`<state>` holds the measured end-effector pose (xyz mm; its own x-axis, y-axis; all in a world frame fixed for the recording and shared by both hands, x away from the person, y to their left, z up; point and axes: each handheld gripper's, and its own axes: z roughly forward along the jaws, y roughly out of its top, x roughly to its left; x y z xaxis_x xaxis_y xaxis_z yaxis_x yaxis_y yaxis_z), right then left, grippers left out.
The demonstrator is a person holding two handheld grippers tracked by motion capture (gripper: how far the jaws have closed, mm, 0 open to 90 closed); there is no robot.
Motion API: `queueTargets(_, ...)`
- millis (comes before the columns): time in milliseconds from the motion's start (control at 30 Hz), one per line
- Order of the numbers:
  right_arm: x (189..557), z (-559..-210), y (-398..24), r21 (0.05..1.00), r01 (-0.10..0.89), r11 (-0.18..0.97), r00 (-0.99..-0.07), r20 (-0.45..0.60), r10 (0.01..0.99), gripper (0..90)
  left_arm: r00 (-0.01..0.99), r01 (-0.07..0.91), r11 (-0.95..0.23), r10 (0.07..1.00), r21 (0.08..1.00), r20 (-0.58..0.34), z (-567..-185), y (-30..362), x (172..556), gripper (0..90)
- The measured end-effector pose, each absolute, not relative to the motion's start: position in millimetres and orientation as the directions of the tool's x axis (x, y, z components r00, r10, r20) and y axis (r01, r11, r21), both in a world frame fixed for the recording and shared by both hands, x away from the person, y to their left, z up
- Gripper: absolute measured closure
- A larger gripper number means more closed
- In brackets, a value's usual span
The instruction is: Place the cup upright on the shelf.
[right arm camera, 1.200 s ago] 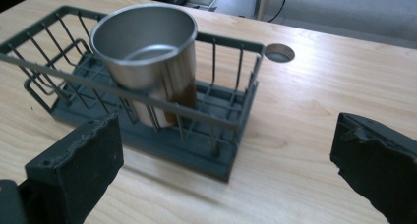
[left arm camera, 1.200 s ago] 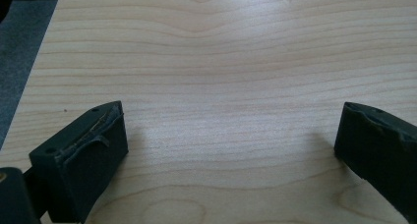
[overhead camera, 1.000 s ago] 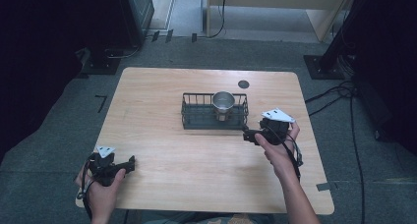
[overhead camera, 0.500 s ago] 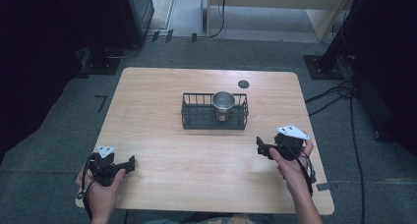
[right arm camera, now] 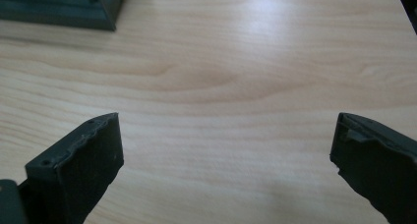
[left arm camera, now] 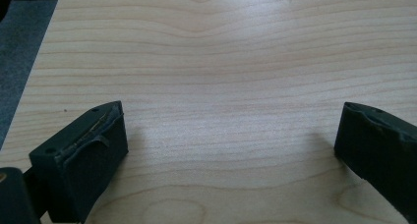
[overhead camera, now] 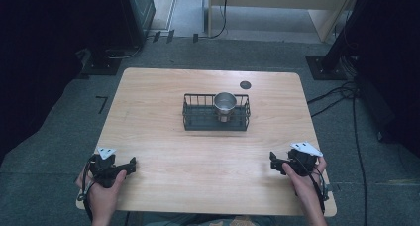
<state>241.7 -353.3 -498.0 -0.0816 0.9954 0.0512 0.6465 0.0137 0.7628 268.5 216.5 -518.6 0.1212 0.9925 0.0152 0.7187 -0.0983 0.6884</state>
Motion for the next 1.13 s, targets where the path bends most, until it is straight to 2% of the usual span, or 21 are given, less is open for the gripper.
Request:
queueTargets(500, 216, -523, -388, 0.718, 0.696, -0.031, 0.009, 0.035, 0.999, 0.0, 0.120, 0.719, -0.096, 0.993, 0.689, 0.014, -519, 216, 269, 0.0)
queueTargets(833, 202, -529, -397, 0.714, 0.698, -0.049, 0.034, 0.035, 0.999, 0.0, 0.120, 0.719, -0.097, 0.993, 0.688, 0.015, -519, 216, 268, 0.0)
queueTargets(1133, 200, -529, -398, 0.713, 0.700, -0.037, 0.021, 0.031, 0.999, 0.0, 0.121, 0.719, -0.098, 0.993, 0.688, 0.015, -519, 217, 268, 0.0)
